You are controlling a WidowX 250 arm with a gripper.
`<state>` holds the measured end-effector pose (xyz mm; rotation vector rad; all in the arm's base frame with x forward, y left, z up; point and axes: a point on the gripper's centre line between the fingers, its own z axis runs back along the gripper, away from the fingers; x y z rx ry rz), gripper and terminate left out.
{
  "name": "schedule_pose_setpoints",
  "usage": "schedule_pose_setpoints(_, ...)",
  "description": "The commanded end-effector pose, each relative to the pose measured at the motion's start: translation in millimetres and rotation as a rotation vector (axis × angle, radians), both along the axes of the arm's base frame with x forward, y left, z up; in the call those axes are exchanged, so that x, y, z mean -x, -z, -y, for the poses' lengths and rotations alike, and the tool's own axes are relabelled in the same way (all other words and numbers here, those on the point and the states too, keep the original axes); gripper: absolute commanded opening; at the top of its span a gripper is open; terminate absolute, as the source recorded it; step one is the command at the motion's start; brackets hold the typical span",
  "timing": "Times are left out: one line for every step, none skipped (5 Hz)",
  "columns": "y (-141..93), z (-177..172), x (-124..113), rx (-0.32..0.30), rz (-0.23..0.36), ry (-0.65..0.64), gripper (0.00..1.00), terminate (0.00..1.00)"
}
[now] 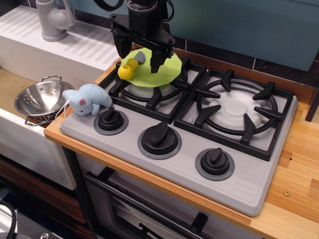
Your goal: End effector transition from object to object
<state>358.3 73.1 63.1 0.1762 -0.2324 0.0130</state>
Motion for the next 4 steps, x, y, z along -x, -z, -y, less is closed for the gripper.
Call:
schedule_pose_setpoints(0,0,0,0.000,0.000,0.000,1.00,0.00)
schedule_pose_setpoints(-14,1,5,-0.013,-0.015,-0.025,1.00,0.00)
schedule_pose_setpoints(-29,3,15,-0.029,-0.034,-0.040,1.00,0.00)
schedule_pose_setpoints(-34,4,18,-0.027,-0.039,-0.050,1.00,0.00)
